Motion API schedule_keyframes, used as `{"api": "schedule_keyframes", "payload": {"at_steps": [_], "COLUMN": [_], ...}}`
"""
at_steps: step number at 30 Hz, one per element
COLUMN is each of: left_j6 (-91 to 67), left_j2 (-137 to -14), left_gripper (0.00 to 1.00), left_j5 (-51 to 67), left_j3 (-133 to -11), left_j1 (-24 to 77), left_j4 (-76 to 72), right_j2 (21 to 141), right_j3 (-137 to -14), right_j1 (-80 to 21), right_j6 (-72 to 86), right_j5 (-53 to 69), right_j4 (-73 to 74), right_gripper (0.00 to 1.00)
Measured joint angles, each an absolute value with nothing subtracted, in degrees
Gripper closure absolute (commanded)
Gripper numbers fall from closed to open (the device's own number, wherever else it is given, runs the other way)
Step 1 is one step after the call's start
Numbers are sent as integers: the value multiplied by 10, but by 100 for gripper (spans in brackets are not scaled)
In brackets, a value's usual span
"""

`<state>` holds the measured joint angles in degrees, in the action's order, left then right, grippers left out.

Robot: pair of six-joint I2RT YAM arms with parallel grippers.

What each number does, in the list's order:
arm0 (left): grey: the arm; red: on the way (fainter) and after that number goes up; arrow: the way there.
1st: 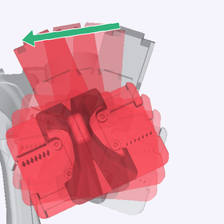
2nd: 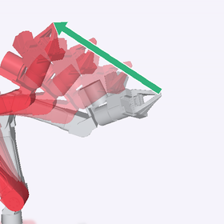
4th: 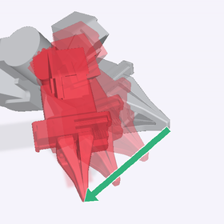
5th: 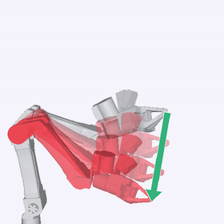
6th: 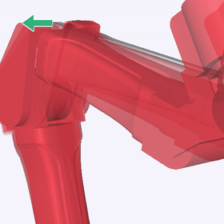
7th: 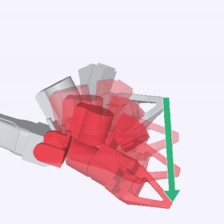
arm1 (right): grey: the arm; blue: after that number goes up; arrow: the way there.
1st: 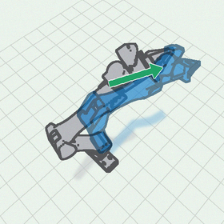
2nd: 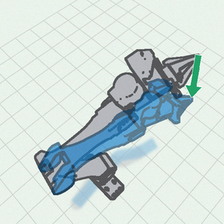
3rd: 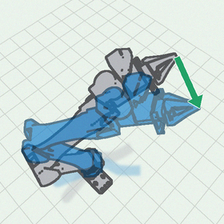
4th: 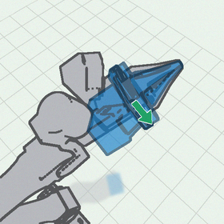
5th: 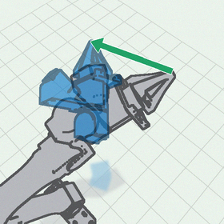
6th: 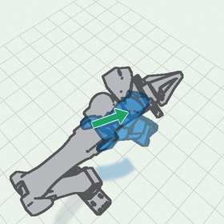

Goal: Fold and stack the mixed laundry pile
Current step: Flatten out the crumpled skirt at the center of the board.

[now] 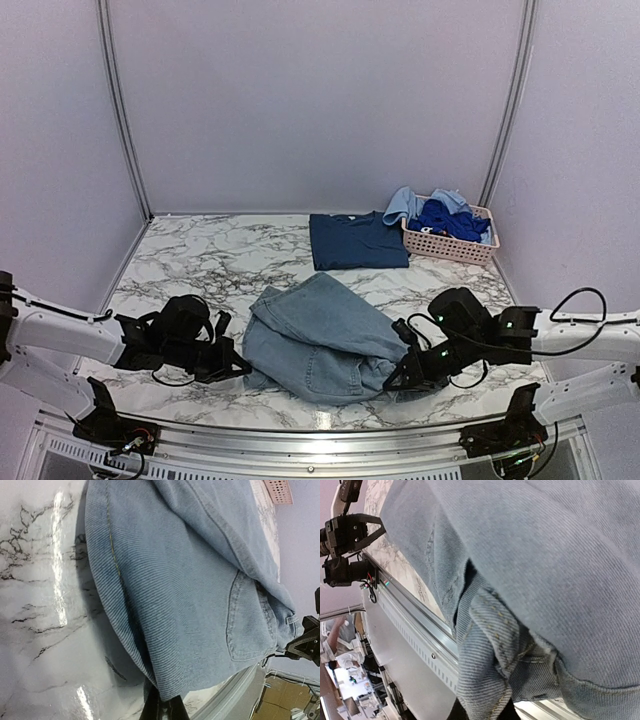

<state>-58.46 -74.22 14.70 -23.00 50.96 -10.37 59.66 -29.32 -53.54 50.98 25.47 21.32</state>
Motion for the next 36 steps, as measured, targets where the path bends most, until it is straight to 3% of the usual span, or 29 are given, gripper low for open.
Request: {"api": "schedule_keyframes", "payload": {"at_steps": [7,13,17,21,28,32,36], "left_j6": [-564,-492,-433,-397,-396,-394,-379], "left_j2": [-625,-591,-617,-618,-588,-575,-593], "left_gripper": [100,100,100,100,100,100,100], "left_j5": [109,95,105,121,122,115,112], "left_j3": [-300,-500,-633,-667,-549,-586,-716], "left_j1": [489,401,396,397,397,397,397], "left_j4": [1,124,178,204,264,305,321], "right_j2": [578,613,661,672,665,644,662], "right_j3": [-443,-659,-769,-759,-639,-699,-839], "right_j1": [-526,-478,-469,-464,-457,-456,-453], "right_j6": [479,395,340,308,300,287,263], "right_j5": [197,163,147,130,136,128,131], "right_j4": [330,411,451,478,483,488,484], "right_gripper": [100,100,100,100,100,100,100]}}
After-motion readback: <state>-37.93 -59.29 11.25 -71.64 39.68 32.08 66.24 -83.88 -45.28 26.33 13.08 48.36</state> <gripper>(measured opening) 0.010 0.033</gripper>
